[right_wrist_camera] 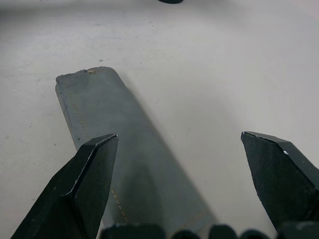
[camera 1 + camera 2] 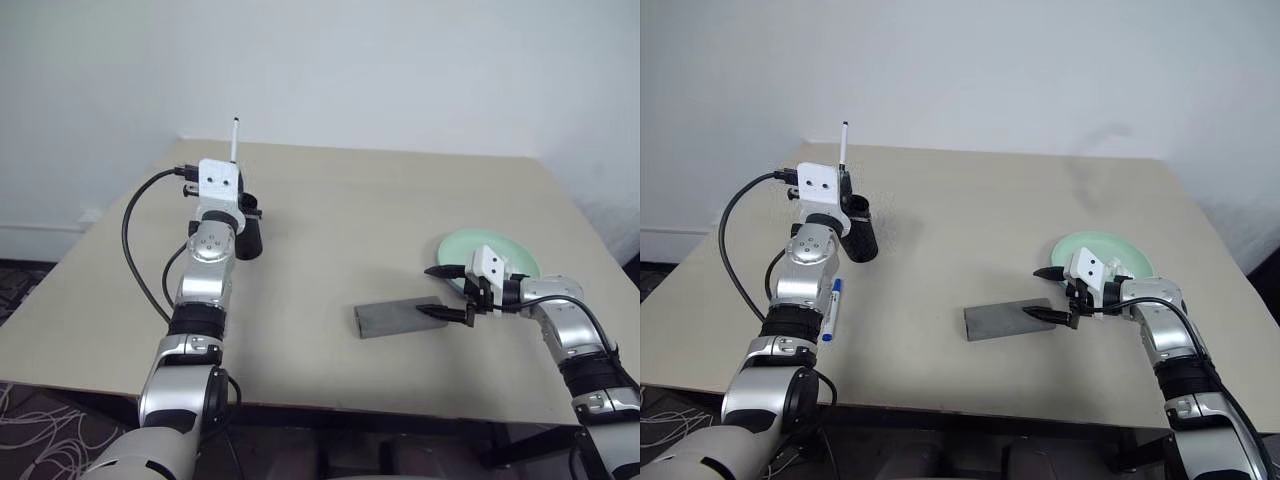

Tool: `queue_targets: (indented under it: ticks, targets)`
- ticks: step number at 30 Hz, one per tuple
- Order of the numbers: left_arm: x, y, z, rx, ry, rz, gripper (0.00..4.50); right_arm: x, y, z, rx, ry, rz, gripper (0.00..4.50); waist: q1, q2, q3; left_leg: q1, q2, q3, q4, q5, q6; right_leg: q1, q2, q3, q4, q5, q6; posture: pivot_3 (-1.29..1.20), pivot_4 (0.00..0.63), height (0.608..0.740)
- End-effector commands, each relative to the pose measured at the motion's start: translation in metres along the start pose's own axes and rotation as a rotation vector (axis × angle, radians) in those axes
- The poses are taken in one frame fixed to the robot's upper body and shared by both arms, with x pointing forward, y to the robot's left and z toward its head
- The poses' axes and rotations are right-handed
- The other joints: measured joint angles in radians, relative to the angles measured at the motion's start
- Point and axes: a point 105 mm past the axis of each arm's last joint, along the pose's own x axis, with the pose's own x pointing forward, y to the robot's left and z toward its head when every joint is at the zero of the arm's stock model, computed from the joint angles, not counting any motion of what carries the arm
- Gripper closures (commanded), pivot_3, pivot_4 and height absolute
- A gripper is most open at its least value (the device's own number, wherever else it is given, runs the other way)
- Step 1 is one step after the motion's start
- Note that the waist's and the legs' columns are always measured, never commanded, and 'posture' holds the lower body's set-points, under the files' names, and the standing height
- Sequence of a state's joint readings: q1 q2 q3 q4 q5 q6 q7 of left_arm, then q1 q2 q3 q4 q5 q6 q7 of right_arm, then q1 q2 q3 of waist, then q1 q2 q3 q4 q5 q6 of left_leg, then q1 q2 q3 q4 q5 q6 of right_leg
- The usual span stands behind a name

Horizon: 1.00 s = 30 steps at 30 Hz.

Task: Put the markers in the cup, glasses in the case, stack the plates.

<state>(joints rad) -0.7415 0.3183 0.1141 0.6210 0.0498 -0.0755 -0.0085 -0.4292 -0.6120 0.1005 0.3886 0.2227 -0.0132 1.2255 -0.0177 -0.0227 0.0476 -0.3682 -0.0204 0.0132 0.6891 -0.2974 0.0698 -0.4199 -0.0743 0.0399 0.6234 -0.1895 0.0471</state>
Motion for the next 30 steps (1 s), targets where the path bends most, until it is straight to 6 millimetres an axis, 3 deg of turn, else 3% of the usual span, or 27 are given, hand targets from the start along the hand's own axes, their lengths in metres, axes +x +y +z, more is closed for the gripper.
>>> queue_targets:
  ticks: [1, 5, 15, 23, 30]
  targets:
    - [0.002, 0.001, 0.012, 0.031, -0.051, 0.009, 2.43, -0.007, -0.009, 0.012, -0.049, -0.023, -0.034, 0.21, 0.001, 0.000, 0.000, 0.000, 0.000, 0.000, 0.000, 0.000, 0.000, 0.000, 0.000, 0.000, 0.000, 0.000, 0.000, 0.00, 0.000, 0.739]
    - [0.002, 0.001, 0.011, 0.034, -0.049, 0.019, 1.03, -0.006, -0.009, 0.012, -0.049, -0.023, -0.034, 0.21, 0.000, 0.000, 0.000, 0.000, 0.000, 0.000, 0.000, 0.000, 0.001, 0.000, 0.000, 0.000, 0.000, 0.000, 0.001, 0.00, 0.000, 0.739]
    - [0.000, 0.002, 0.016, 0.024, -0.063, 0.029, 1.03, -0.003, -0.009, 0.014, -0.050, -0.025, -0.025, 0.21, 0.000, 0.000, 0.000, 0.000, 0.000, 0.000, 0.000, 0.001, 0.001, 0.000, 0.000, 0.000, 0.000, 0.001, 0.001, 0.00, 0.000, 0.739]
    - [-0.009, 0.009, 0.039, -0.014, -0.080, 0.057, 1.03, -0.004, -0.008, 0.013, -0.051, -0.022, -0.022, 0.21, 0.000, 0.000, 0.000, 0.000, 0.000, 0.000, 0.000, 0.000, 0.001, 0.000, 0.000, 0.000, 0.000, 0.001, 0.001, 0.00, 0.000, 0.739]
    - [-0.032, 0.021, 0.040, -0.087, 0.125, 0.151, 1.03, -0.006, -0.007, 0.012, -0.051, -0.017, -0.018, 0.21, -0.001, 0.000, 0.000, 0.000, 0.000, 0.000, 0.001, 0.001, 0.001, 0.001, 0.000, 0.000, 0.001, 0.001, 0.001, 0.00, 0.000, 0.739]
